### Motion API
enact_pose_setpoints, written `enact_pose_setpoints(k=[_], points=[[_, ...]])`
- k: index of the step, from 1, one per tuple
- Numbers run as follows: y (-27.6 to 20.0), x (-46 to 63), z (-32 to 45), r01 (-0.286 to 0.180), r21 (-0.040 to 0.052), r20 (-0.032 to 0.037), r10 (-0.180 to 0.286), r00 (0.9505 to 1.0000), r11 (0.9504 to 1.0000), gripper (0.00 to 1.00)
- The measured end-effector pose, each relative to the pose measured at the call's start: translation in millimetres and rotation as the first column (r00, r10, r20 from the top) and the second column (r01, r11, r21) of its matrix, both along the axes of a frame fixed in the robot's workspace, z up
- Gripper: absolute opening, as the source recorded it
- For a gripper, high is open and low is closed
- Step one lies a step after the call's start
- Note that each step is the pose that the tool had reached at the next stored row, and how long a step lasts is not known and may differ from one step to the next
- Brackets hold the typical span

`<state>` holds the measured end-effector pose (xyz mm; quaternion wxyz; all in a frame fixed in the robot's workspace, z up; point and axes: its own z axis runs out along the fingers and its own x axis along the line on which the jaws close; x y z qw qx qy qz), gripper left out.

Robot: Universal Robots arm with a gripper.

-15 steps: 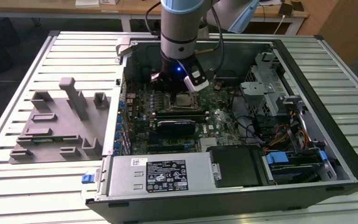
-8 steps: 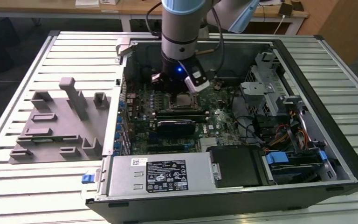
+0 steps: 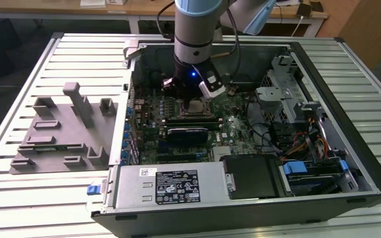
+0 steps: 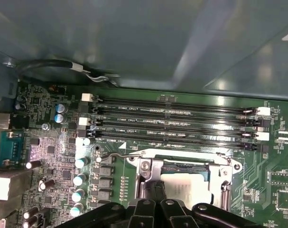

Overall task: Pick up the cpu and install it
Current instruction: 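Close the cpu cover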

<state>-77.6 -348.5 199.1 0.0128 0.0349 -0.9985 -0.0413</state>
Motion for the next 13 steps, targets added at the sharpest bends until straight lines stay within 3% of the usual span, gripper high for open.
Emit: enact_pose_setpoints(k=[7,13], points=[[0.0,-1.2,-0.1,-0.002,0.0159,0.0003,0.002,1.0000,0.9999,0.11],[-0.1,-5.8,0.1,-0.002,0.0204,0.0001,0.002,1.0000,0.9998,0.11]])
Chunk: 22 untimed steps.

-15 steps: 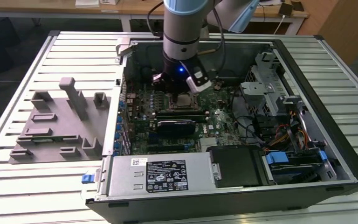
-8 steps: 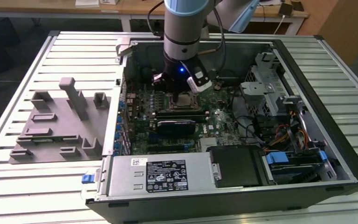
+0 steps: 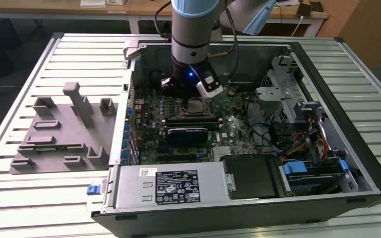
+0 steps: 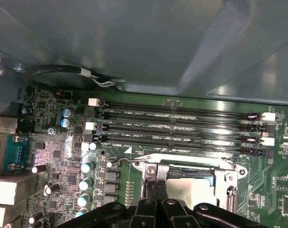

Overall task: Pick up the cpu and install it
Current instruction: 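Close the cpu cover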

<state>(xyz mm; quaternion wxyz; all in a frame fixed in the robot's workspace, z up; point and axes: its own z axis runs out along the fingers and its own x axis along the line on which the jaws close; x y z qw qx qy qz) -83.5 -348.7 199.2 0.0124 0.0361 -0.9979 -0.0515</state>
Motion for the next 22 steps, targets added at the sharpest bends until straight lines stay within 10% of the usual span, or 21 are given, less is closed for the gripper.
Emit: enact_pose_setpoints(k=[22], points=[[-3.0,4.4,-0.8,0.000,0.0148,0.0001,0.000,1.0000,0.9999,0.11]])
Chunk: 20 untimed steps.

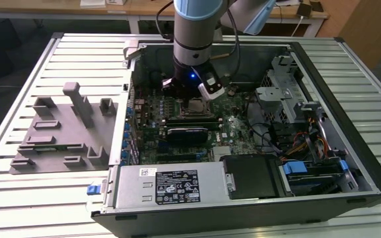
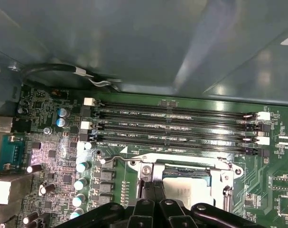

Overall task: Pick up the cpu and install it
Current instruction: 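Close the cpu cover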

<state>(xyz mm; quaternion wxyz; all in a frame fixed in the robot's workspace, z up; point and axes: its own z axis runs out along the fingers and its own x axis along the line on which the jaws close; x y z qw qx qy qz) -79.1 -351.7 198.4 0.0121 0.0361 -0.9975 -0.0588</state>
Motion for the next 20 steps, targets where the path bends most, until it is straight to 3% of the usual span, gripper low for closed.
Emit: enact_pose_setpoints(k=[14,20], points=[[0.0,3.3,3.8,0.000,0.0014,0.0001,0.000,1.0000,1.0000,0.11],[0.0,3.3,15.5,0.000,0.0012,0.0000,0.000,1.0000,1.0000,0.11]])
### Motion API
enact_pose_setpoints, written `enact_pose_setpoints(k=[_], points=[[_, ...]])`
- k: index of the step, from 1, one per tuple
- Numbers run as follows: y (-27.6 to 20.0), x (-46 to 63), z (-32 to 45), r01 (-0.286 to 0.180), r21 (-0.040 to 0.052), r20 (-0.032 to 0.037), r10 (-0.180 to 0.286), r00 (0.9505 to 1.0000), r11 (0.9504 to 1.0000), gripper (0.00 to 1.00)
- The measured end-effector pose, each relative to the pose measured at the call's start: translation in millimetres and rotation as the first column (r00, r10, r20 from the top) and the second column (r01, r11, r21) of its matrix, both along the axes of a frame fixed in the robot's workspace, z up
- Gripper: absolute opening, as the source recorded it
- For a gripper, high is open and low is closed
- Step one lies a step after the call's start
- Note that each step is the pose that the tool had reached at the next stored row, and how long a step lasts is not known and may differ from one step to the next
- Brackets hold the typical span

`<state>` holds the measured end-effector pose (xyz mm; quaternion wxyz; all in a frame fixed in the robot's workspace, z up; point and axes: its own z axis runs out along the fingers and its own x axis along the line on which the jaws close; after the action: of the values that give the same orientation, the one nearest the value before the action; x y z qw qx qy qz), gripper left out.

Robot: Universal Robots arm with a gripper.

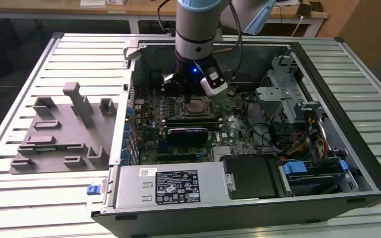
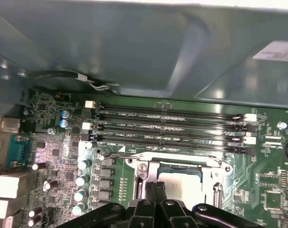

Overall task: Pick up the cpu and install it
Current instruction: 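Close the cpu cover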

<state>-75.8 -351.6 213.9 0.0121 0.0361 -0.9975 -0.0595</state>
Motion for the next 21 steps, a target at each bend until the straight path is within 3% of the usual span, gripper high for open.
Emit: enact_pose_setpoints(k=[5,9,12,15,18,21], points=[[0.0,0.1,10.2,0.000,-0.0012,0.0004,0.000,1.0000,1.0000,0.11],[0.0,0.0,11.5,0.002,-0.0148,0.0011,-0.002,1.0000,0.9999,0.11],[0.0,-1.2,11.5,0.003,-0.0190,0.0061,-0.003,1.0000,0.9998,0.11],[0.0,-1.2,11.5,0.012,-0.0231,0.0193,-0.012,0.9997,0.9997,0.11],[0.0,-1.2,11.2,0.023,-0.0249,0.0378,-0.022,0.9990,0.9994,0.11],[0.0,-1.2,11.2,0.040,-0.0394,0.0583,-0.038,0.9976,0.9984,0.11]])
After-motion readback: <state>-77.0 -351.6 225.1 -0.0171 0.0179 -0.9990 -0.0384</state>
